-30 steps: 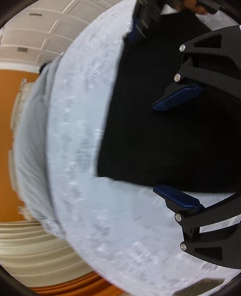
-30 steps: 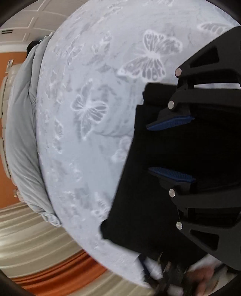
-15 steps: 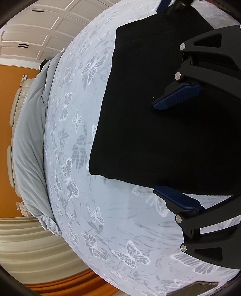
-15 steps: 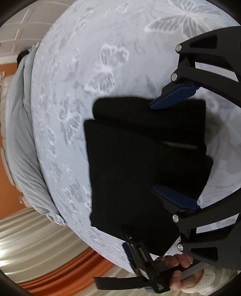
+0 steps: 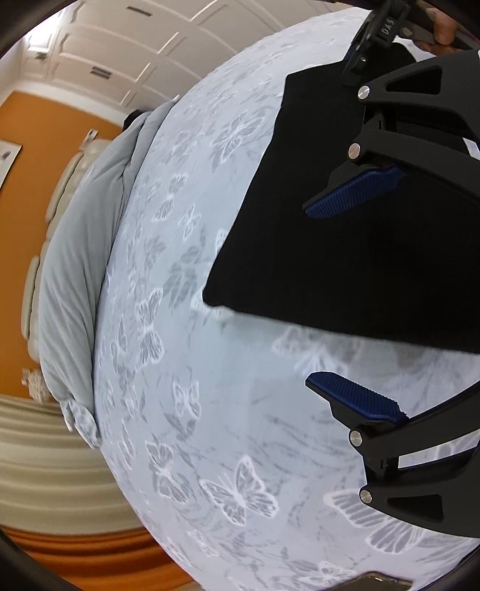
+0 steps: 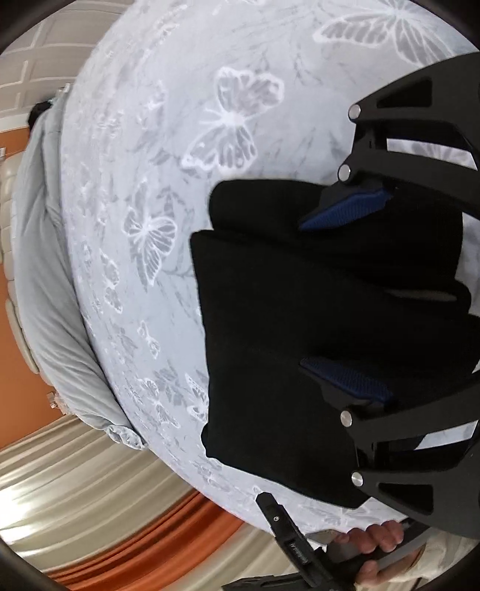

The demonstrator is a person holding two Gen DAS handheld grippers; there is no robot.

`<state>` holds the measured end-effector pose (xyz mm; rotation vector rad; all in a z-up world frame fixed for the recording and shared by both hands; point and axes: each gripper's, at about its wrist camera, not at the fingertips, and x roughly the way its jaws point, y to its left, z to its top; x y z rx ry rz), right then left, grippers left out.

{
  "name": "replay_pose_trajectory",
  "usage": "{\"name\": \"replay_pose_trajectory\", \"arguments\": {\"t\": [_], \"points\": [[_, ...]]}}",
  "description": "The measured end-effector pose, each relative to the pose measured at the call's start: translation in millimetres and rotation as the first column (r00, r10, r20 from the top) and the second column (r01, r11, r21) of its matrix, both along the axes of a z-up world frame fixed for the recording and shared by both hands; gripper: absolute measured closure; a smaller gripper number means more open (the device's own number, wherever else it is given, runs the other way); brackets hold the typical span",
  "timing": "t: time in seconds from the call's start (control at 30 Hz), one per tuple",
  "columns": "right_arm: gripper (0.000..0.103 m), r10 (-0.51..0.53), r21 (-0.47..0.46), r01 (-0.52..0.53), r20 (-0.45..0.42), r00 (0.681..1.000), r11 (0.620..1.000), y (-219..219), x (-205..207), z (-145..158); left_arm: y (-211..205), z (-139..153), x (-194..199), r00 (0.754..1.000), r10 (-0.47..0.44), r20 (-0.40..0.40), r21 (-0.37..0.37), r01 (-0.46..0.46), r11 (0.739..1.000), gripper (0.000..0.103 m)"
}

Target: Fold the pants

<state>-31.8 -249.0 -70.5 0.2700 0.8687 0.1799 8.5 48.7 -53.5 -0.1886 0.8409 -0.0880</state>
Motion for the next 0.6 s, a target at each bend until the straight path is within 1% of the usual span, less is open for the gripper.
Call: {"name": "replay_pose_trajectory", "arguments": {"t": [0.07, 0.1, 0.13, 0.2, 0.23, 0.3, 0.33, 0.37, 0.4, 0.43, 0.53, 0.57, 0.6], "points": [[0.04, -0.005, 0.006, 0.005, 0.045, 0.999, 1.0, -3, -7, 11, 3, -1, 0, 1.0, 0.006, -0.004, -0.007, -0.006, 1.0, 0.02], [0.04, 0.01, 0.007, -0.01, 0.054, 0.999, 1.0, -2, -8, 13, 4, -1, 0, 1.0, 0.007, -0.004, -0.007, -0.007, 1.0, 0.02], [0.04, 0.026, 0.006, -0.027, 0.046, 0.999, 1.0, -1, -7, 12, 3, -1, -1, 1.0, 0.001, 0.0, -0.003, -0.001, 1.0, 0.02], [0.04, 0.041, 0.007, -0.04, -0.012, 0.999, 0.999, 2, 1, 0, 2, -1, -1, 1.0, -0.004, 0.003, 0.004, 0.004, 1.0, 0.02], [0.04, 0.04, 0.006, -0.04, -0.059, 0.997, 0.999, 4, 7, -12, 0, -2, -1, 1.0, -0.012, 0.003, 0.009, 0.012, 1.0, 0.02], [0.041, 0.034, 0.014, -0.033, -0.067, 0.997, 0.999, 6, 10, -17, -4, -4, -1, 1.0, -0.028, -0.005, 0.015, 0.028, 0.999, 0.02], [0.044, 0.04, -0.008, -0.041, -0.062, 0.997, 0.999, 10, 12, -14, -7, -5, -2, 0.999, -0.037, -0.011, 0.019, 0.037, 0.999, 0.02], [0.054, 0.041, -0.031, -0.043, -0.054, 0.998, 0.999, 11, 12, -12, -9, -6, -2, 0.999, -0.042, -0.013, 0.024, 0.042, 0.999, 0.02], [0.069, 0.036, -0.055, -0.038, -0.037, 0.999, 0.998, 14, 11, -7, -11, -7, -3, 0.999, -0.046, -0.014, 0.027, 0.046, 0.999, 0.02], [0.077, 0.034, -0.07, -0.035, -0.014, 0.999, 0.997, 15, 9, 1, -13, -8, -4, 0.998, -0.054, -0.015, 0.031, 0.054, 0.998, 0.02], [0.092, 0.046, -0.057, -0.043, 0.056, 0.997, 0.997, 16, -2, 23, -16, -9, -5, 0.998, -0.062, -0.014, 0.036, 0.062, 0.997, 0.02], [0.092, 0.057, -0.066, -0.051, 0.09, 0.994, 0.997, 18, -10, 34, -16, -9, -5, 0.998, -0.062, -0.013, 0.038, 0.063, 0.997, 0.02], [0.093, 0.062, -0.085, -0.053, 0.104, 0.993, 0.995, 19, -13, 38, -16, -9, -6, 0.998, -0.062, -0.011, 0.04, 0.063, 0.997, 0.02]]}}
